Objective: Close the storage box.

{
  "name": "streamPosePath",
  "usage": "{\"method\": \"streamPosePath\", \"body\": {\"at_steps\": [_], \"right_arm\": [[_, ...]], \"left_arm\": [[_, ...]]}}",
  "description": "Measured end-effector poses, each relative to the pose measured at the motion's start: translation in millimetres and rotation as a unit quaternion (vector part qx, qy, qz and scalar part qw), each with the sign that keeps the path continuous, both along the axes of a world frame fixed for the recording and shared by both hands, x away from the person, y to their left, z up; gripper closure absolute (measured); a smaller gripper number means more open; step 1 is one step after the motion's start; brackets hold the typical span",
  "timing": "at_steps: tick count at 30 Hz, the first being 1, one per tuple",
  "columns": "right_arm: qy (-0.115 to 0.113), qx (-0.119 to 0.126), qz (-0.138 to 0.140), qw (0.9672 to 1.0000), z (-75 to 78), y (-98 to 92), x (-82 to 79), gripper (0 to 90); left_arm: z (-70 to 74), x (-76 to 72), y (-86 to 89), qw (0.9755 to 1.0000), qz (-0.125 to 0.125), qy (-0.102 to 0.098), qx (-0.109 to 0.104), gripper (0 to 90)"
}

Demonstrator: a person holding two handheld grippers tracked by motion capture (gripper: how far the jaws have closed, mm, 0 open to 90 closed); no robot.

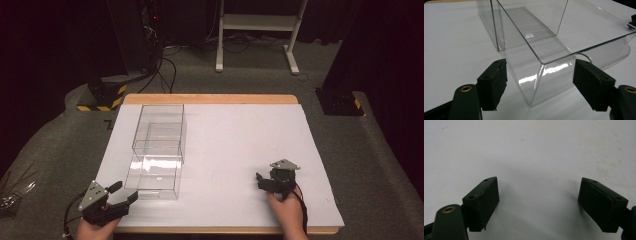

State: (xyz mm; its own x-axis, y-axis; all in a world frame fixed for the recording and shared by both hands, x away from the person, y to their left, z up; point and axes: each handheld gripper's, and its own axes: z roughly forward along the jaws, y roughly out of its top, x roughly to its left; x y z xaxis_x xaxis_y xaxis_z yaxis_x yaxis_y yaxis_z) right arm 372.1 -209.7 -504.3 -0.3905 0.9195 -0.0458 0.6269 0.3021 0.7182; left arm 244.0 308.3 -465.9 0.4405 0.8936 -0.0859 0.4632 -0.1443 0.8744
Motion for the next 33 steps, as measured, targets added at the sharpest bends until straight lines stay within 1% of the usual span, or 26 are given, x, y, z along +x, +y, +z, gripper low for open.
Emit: {"method": "streamPosePath", "body": {"at_steps": [4,5,7,12,16,18,19,22,27,33], "right_arm": [[-0.001,-0.001,-0.001,1.0,0.0,0.3,-0.2,16.9],[-0.001,-0.001,0.0,1.0,-0.1,0.2,-0.1,16.9],[-0.001,-0.001,0.0,1.0,-0.1,0.0,0.0,16.9],[-0.001,-0.001,0.0,1.0,-0.1,0.0,0.0,16.9],[-0.001,0.0,0.0,1.0,-0.1,0.1,0.0,16.9],[0.0,0.0,0.0,1.0,-0.1,0.1,0.0,16.9],[0.0,0.0,0.0,1.0,-0.1,0.0,0.0,16.9],[-0.001,0.0,0.0,1.0,-0.1,0.1,0.0,16.9],[-0.001,-0.001,0.001,1.0,-0.1,0.0,0.0,17.0],[-0.001,0.0,0.0,1.0,-0.1,-0.1,0.1,17.0]], "left_arm": [[-1.7,1.0,-2.5,1.0,0.0,-0.001,0.005,28.3],[-2.5,1.3,-3.2,1.0,0.0,0.002,0.0,28.4],[-3.4,2.1,-4.1,1.0,-0.001,0.001,-0.003,30.0],[-3.5,2.2,-10.4,0.9999,0.001,-0.013,0.008,38.5],[-2.8,3.2,-14.3,0.9996,0.004,-0.022,0.018,43.2],[-2.6,4.0,-16.2,0.9994,0.009,-0.026,0.019,44.0],[-2.5,4.6,-16.3,0.9994,0.011,-0.027,0.019,44.2],[-2.7,6.1,-15.6,0.9995,0.016,-0.028,0.005,44.7],[-2.3,6.8,-13.9,0.9986,0.034,-0.04,-0.003,47.1],[-2.9,10.4,-15.6,0.9982,0.039,-0.046,-0.002,47.8]]}}
